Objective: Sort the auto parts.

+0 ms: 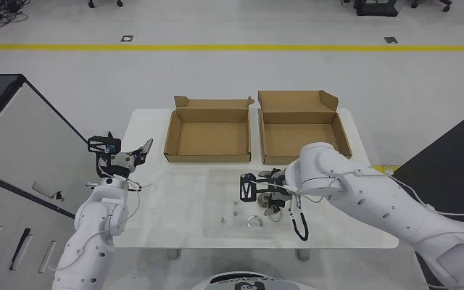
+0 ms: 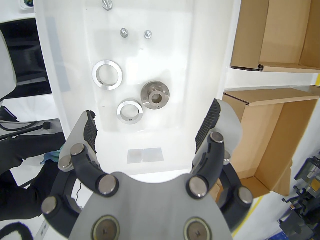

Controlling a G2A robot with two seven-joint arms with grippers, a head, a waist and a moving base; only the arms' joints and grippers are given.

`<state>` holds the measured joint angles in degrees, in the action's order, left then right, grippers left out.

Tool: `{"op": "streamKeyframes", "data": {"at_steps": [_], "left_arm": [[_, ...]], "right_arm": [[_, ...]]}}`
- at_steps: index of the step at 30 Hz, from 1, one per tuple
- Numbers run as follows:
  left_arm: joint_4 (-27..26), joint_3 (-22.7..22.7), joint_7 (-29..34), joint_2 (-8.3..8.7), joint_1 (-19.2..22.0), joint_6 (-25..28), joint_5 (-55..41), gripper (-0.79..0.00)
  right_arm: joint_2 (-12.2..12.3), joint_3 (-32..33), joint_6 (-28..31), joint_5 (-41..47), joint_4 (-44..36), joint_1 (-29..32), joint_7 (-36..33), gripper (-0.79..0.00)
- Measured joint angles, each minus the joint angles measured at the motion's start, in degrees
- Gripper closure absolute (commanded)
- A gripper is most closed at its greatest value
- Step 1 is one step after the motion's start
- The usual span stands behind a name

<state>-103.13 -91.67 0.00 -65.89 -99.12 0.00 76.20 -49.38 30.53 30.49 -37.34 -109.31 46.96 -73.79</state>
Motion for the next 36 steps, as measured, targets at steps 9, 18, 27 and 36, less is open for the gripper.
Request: {"op": "streamKeyframes", "data": {"at_steps": [9, 18, 27, 36], "left_arm": [[0.0, 0.0, 0.0, 0.00, 0.0, 0.0, 0.0, -0.785], [0.0, 0.0, 0.0, 0.00, 0.0, 0.0, 0.0, -0.785], [0.0, 0.0, 0.0, 0.00, 0.0, 0.0, 0.0, -0.785], [0.0, 0.0, 0.0, 0.00, 0.0, 0.0, 0.0, -0.785]], "right_arm": [[-1.4, -3.5, 1.2, -0.3, 3.3, -0.6, 1.9, -0.785], [-2.3, -4.3, 0.3, -2.6, 4.4, -1.0, 3.9, -0.785], [-2.3, -4.5, 0.4, -2.9, 4.3, -0.9, 3.7, -0.785], [-4.7, -8.3, -1.9, -1.9, 3.8, -2.2, -1.9, -0.785]]}}
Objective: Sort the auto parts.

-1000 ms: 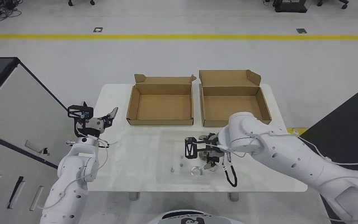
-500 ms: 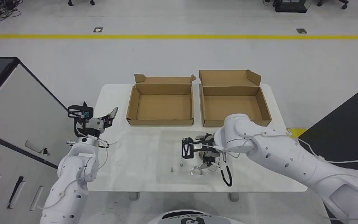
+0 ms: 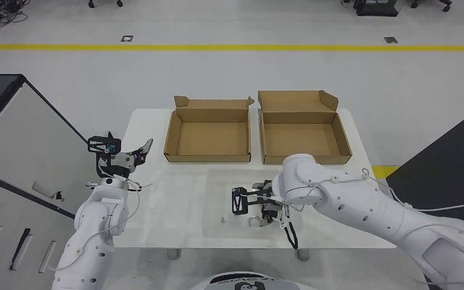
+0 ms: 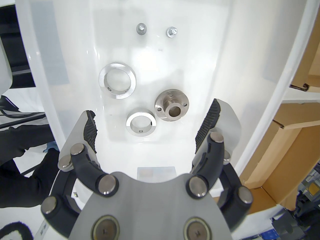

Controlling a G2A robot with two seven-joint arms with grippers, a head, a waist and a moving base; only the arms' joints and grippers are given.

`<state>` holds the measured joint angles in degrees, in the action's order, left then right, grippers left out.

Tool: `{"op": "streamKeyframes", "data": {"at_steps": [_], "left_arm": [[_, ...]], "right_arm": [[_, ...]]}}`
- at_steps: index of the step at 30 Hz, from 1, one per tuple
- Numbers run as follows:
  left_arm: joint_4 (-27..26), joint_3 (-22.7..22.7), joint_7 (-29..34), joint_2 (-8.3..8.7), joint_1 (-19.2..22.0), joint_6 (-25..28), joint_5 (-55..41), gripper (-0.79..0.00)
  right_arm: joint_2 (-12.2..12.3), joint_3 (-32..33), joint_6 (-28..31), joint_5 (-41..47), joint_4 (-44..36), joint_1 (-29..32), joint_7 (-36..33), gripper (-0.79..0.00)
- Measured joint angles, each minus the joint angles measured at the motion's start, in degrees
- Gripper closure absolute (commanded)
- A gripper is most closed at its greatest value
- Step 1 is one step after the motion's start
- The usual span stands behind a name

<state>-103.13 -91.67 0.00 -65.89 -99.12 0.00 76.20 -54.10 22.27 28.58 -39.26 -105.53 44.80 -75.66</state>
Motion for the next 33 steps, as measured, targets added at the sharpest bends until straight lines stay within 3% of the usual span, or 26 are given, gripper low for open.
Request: {"op": "streamKeyframes", "data": {"at_steps": [6, 9, 10, 12, 15, 33], "left_arm": [[0.0, 0.0, 0.0, 0.00, 0.0, 0.0, 0.0, -0.785], [0.0, 0.0, 0.0, 0.00, 0.0, 0.0, 0.0, -0.785], [0.0, 0.0, 0.0, 0.00, 0.0, 0.0, 0.0, -0.785], [0.0, 0.0, 0.0, 0.00, 0.0, 0.0, 0.0, -0.785], [0.0, 0.0, 0.0, 0.00, 0.0, 0.0, 0.0, -0.785], [0.0, 0.0, 0.0, 0.00, 0.0, 0.0, 0.0, -0.785]], "right_arm": [[-3.3, -4.0, -1.3, 2.1, 4.1, -3.1, -1.4, -0.785], [-5.1, -6.0, -1.2, 3.0, 6.8, -4.5, -1.3, -0.730], [-5.6, -6.6, -1.2, 3.4, 7.5, -4.9, -1.3, -0.696], [-6.6, -7.8, -1.4, 4.0, 9.2, -5.7, -1.4, -0.539], [-7.9, -9.2, -1.7, 4.7, 11.2, -6.6, -1.8, -0.403], [-11.6, -12.2, -2.1, 5.1, 16.1, -8.0, -2.1, -0.246]]}}
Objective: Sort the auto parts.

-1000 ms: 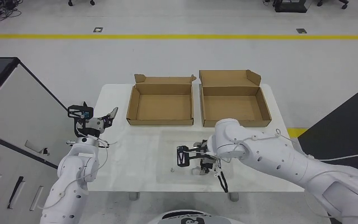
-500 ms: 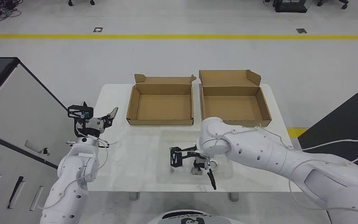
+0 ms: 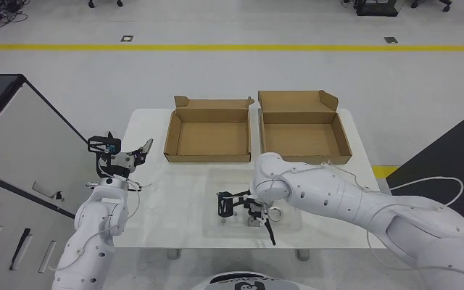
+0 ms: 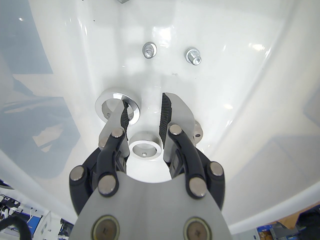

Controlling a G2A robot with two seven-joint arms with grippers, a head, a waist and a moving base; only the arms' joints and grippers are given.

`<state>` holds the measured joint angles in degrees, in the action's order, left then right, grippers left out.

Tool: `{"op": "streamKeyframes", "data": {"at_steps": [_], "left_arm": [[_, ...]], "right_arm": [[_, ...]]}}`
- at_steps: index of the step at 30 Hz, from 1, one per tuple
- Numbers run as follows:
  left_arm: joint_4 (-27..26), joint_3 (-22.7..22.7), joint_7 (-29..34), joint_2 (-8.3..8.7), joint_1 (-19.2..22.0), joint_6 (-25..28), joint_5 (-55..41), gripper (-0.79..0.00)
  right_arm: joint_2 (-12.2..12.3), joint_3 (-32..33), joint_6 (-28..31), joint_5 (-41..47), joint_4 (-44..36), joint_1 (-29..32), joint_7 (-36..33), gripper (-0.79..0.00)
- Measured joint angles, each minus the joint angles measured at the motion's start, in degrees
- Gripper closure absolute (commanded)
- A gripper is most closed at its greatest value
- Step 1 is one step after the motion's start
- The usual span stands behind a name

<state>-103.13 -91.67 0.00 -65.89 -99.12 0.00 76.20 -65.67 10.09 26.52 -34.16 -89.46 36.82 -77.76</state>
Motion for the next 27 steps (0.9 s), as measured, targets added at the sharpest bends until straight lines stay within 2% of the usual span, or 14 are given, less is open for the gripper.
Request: {"op": "streamKeyframes", "data": {"at_steps": [7, 9, 11, 22, 27], "left_arm": [[0.0, 0.0, 0.0, 0.00, 0.0, 0.0, 0.0, -0.785], [0.0, 0.0, 0.0, 0.00, 0.0, 0.0, 0.0, -0.785], [0.0, 0.0, 0.0, 0.00, 0.0, 0.0, 0.0, -0.785], [0.0, 0.0, 0.0, 0.00, 0.0, 0.0, 0.0, -0.785], [0.0, 0.0, 0.0, 0.00, 0.0, 0.0, 0.0, -0.785]], "right_arm": [[-0.2, -0.1, -0.1, -0.1, 0.3, 0.4, -0.1, -0.172], [-0.2, 0.0, 0.0, -0.1, 0.4, 0.5, 0.0, -0.126], [-0.2, 0.0, 0.0, -0.2, 0.5, 0.6, 0.0, 0.000], [-0.3, 1.2, -1.3, 0.2, 0.6, 1.1, -0.3, 0.000], [1.1, 4.1, -3.5, 1.2, -2.6, 0.9, -1.4, 0.000]]}}
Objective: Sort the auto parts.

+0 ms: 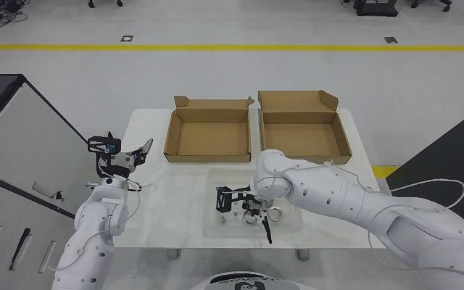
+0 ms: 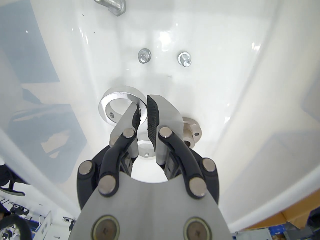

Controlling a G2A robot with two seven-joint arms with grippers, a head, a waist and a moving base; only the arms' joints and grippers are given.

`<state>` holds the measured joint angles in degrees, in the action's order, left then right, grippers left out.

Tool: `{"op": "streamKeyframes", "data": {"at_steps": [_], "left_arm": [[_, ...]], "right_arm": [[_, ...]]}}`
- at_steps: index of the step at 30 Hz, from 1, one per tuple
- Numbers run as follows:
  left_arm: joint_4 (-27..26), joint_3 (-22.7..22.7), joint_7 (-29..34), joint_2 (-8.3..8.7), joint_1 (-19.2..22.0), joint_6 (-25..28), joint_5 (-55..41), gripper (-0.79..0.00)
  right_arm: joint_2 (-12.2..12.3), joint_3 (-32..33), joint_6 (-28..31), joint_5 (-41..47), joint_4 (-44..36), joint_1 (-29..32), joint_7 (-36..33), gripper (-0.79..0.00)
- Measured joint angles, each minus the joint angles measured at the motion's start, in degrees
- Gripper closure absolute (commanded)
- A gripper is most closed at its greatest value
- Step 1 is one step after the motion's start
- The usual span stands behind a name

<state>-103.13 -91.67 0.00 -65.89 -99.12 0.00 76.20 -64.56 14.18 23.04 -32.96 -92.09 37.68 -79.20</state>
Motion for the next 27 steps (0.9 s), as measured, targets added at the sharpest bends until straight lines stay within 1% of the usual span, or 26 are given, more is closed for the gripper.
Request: {"op": "streamKeyframes", "data": {"at_steps": [5, 11, 15, 18, 27], "left_arm": [[0.0, 0.0, 0.0, 0.00, 0.0, 0.0, 0.0, -0.785], [0.0, 0.0, 0.0, 0.00, 0.0, 0.0, 0.0, -0.785], [0.0, 0.0, 0.0, 0.00, 0.0, 0.0, 0.0, -0.785], [0.0, 0.0, 0.0, 0.00, 0.0, 0.0, 0.0, -0.785], [0.0, 0.0, 0.0, 0.00, 0.0, 0.0, 0.0, -0.785]], "right_arm": [[2.7, 4.5, -3.0, 1.3, -5.8, 0.3, -3.3, 0.000], [7.4, 13.0, -6.1, 4.1, -15.1, 2.3, -8.2, 0.000], [11.0, 19.1, -6.8, 6.2, -21.0, 4.9, -8.8, 0.000], [13.2, 22.7, -6.8, 7.9, -23.4, 6.5, -8.8, 0.000], [13.4, 23.1, -6.8, 8.1, -23.5, 6.5, -8.8, 0.000]]}}
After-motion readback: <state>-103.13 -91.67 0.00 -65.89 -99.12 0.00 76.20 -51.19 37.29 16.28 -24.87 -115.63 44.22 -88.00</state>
